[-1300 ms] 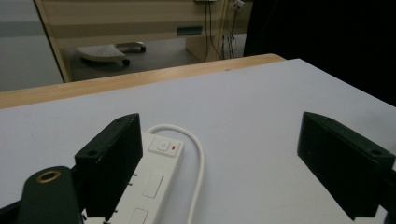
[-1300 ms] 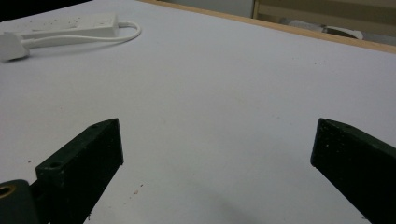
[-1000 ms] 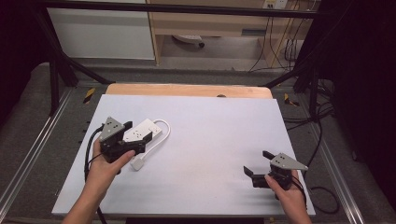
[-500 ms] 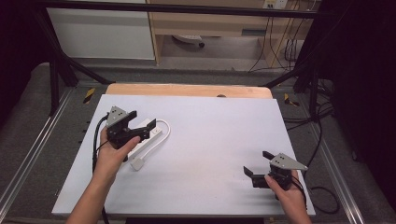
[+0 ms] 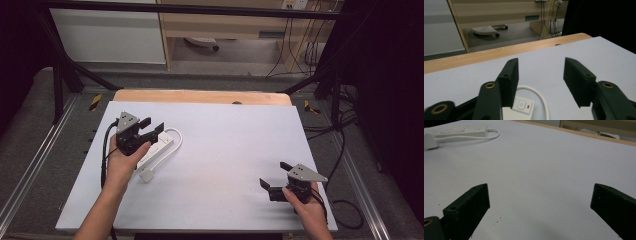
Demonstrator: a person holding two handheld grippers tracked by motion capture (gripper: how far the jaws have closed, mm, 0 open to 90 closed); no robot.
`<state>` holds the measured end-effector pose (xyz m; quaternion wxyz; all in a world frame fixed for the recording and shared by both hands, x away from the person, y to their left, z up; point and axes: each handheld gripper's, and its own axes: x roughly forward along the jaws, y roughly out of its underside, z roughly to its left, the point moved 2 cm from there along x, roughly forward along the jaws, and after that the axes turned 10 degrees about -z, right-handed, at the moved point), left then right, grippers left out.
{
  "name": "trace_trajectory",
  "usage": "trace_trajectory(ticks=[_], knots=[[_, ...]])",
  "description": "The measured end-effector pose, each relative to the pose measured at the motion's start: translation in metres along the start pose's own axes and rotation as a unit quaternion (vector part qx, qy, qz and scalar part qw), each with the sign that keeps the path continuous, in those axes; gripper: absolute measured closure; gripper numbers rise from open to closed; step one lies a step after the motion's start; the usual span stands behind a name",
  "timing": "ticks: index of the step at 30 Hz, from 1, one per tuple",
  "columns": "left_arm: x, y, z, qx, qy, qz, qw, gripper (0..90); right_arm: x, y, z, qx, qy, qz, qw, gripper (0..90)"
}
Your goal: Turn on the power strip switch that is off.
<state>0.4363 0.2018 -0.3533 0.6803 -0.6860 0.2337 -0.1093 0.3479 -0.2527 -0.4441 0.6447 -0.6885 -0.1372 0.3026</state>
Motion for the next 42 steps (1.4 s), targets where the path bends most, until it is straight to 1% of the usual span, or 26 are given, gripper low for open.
trace_trajectory(ticks=[2,3,5,9,10,13,18,20,21,26,27,29,33,36,40,42], knots=[[0.002,0.002,0.001,0.005,0.0,0.004,1.0,50.3,0.0,0.0,0.0,0.0,0.0,0.001,1.0,2.7],[0.004,0.003,0.001,0.005,-0.002,0.005,1.0,53.9,0.0,0.001,-0.001,0.002,0.001,0.0,1.0,2.7],[0.007,0.005,0.003,0.002,0.001,0.007,1.0,55.2,0.001,0.001,-0.001,0.002,0.001,0.001,1.0,2.6],[0.013,0.009,0.005,0.005,0.004,0.014,0.9999,62.9,0.0,0.0,-0.001,0.004,0.0,-0.001,1.0,2.6],[0.014,0.011,0.005,0.005,0.005,0.016,0.9998,62.9,0.0,0.0,-0.001,0.004,0.0,-0.001,1.0,2.6],[0.017,0.016,0.007,0.01,0.006,0.027,0.9996,67.3,0.0,0.0,-0.001,0.004,0.001,-0.002,1.0,2.7],[0.02,0.024,0.01,0.011,0.009,0.043,0.999,73.2,0.0,0.0,0.0,0.003,-0.001,0.0,1.0,2.7],[0.02,0.026,0.011,0.012,0.01,0.046,0.9988,74.2,0.0,0.0,0.0,0.003,-0.001,0.0,1.0,2.7],[0.02,0.027,0.012,0.016,0.01,0.049,0.9986,75.1,0.0,0.0,0.0,0.003,-0.001,0.0,1.0,2.7],[0.02,0.03,0.017,0.015,0.011,0.052,0.9985,78.0,0.001,0.0,0.0,0.003,-0.004,0.0,1.0,2.7],[0.02,0.031,0.018,0.011,0.013,0.052,0.9985,78.8,0.001,0.0,0.0,0.001,-0.004,0.001,1.0,2.7],[0.02,0.033,0.019,0.012,0.013,0.055,0.9983,80.5,0.001,0.0,0.0,0.001,-0.004,0.002,1.0,2.7],[0.019,0.035,0.022,0.004,0.013,0.05,0.9987,85.2,0.001,0.0,0.001,0.0,-0.005,0.002,1.0,2.7],[0.019,0.038,0.023,0.004,0.014,0.055,0.9984,88.0,0.002,0.0,0.001,-0.001,-0.006,0.002,1.0,2.7],[0.021,0.043,0.024,0.004,0.013,0.062,0.998,88.7,0.001,0.0,0.0,0.001,-0.003,0.001,1.0,2.7],[0.022,0.045,0.025,0.004,0.014,0.07,0.9974,89.1,0.002,0.001,0.0,0.003,-0.003,0.002,1.0,2.7]])
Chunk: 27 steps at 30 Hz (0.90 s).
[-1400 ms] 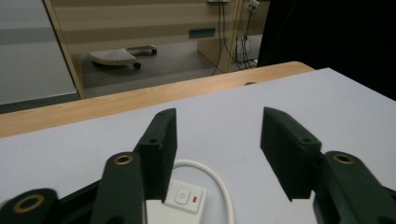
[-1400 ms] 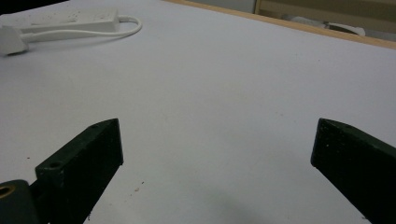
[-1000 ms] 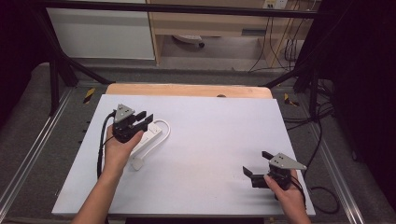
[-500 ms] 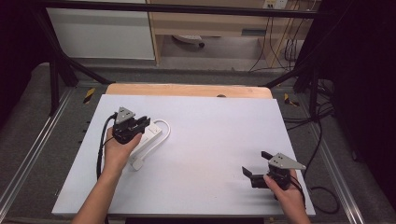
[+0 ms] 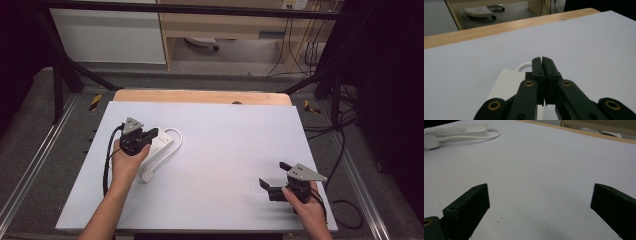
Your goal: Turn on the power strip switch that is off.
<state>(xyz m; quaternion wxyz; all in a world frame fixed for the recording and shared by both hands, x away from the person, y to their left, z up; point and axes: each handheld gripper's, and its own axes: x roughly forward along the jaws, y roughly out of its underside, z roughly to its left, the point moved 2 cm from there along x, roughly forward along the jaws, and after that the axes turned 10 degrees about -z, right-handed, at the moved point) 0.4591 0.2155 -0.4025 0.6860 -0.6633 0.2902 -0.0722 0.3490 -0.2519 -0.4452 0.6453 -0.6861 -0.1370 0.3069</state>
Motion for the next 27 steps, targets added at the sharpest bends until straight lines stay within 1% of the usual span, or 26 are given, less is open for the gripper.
trace_trajectory(ticks=[7,10,11,13,17,20,21,27], knots=[[0.004,0.005,-0.001,0.008,0.004,0.023,0.9997,90.0,0.001,0.0,0.001,-0.002,-0.003,0.0,1.0,2.7],[0.006,0.008,-0.001,0.008,0.005,0.034,0.9994,90.0,0.0,0.0,0.0,-0.001,-0.002,0.0,1.0,2.7],[0.007,0.008,-0.001,0.011,0.005,0.038,0.9992,90.0,0.0,0.0,0.0,-0.001,-0.002,0.0,1.0,2.7],[0.007,0.009,-0.001,0.011,0.006,0.042,0.999,90.0,0.0,0.0,0.001,-0.001,-0.002,0.001,1.0,2.7],[0.006,0.01,-0.001,0.01,0.006,0.041,0.9991,90.0,0.001,0.0,0.001,-0.003,-0.004,0.001,1.0,2.7],[0.006,0.011,0.0,0.013,0.005,0.044,0.9989,90.0,0.001,0.0,0.002,-0.004,-0.005,0.003,1.0,2.7],[0.006,0.013,0.0,0.01,0.006,0.048,0.9988,90.0,0.001,0.0,0.002,-0.005,-0.006,0.002,1.0,2.7],[0.006,0.018,0.002,0.01,0.001,0.065,0.9978,90.0,0.001,0.0,0.001,-0.006,-0.005,0.001,1.0,2.7]])
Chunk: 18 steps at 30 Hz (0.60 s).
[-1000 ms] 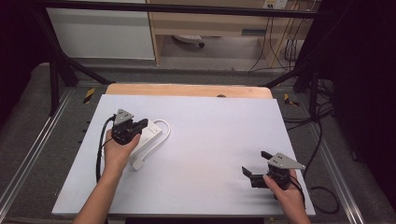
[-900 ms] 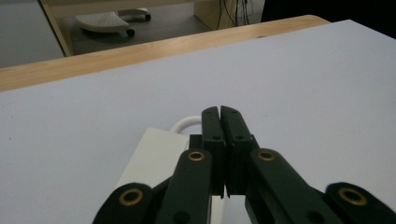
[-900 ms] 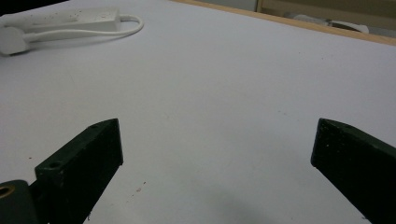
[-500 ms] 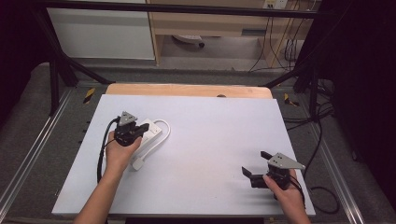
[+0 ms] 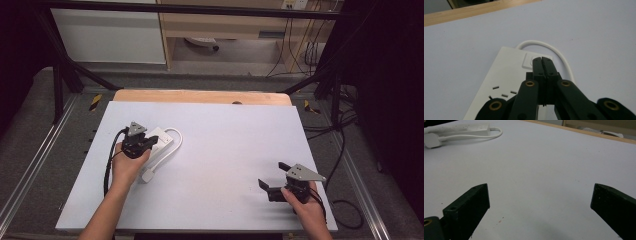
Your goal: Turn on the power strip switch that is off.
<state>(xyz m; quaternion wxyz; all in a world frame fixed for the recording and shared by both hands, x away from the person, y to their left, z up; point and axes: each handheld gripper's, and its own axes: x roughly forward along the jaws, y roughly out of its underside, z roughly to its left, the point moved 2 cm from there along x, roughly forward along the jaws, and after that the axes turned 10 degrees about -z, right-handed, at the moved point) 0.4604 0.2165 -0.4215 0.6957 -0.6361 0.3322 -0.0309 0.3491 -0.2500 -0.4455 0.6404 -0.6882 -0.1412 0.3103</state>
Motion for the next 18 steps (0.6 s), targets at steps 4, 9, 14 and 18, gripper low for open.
trace_trajectory(ticks=[4,9,14,18], knots=[[0.002,0.0027,0.0005,0.005,-0.001,0.01,0.9999,90.0,-0.0002,-0.0001,0.0002,0.0,0.0,0.0,1.0,2.7],[0.003,0.0055,0.0016,0.005,-0.003,0.024,0.9997,90.0,-0.0006,-0.0003,0.0003,0.002,-0.001,-0.001,1.0,2.7],[0.0047,0.0086,0.0025,0.004,-0.003,0.033,0.9994,90.0,-0.0001,-0.0001,0.0003,0.0,-0.001,0.0,1.0,2.7],[0.0059,0.0105,0.0045,0.004,-0.002,0.034,0.9994,90.0,-0.0003,-0.0002,0.0004,0.0,-0.001,0.0,1.0,2.7]])
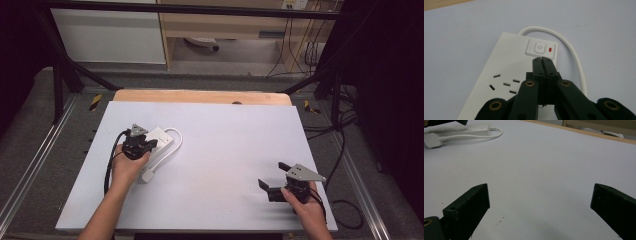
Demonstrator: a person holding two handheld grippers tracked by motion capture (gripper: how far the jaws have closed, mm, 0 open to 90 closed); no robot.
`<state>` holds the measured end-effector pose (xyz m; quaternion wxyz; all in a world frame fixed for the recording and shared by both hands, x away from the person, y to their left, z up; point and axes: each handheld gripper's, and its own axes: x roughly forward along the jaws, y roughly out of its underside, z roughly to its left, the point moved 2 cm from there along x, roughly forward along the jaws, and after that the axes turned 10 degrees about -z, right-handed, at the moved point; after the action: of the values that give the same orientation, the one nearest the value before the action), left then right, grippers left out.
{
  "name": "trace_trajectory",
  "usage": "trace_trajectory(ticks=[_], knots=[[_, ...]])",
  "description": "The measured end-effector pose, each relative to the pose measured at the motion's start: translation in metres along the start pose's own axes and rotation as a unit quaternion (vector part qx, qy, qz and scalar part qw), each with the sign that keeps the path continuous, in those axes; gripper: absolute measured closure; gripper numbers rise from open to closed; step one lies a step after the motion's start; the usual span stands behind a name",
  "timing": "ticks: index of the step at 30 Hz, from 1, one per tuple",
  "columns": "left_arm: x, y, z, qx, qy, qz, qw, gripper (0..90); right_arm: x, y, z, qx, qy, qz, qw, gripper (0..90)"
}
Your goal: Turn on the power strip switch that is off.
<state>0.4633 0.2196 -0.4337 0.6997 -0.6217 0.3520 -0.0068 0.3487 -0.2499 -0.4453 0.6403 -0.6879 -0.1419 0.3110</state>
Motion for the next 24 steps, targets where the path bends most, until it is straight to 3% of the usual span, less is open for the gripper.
trace_trajectory(ticks=[24], knots=[[0.0046,0.0046,0.0014,0.0,0.001,0.012,0.9999,90.0,0.0004,0.0002,0.0001,0.001,-0.001,0.001,1.0,2.8]])
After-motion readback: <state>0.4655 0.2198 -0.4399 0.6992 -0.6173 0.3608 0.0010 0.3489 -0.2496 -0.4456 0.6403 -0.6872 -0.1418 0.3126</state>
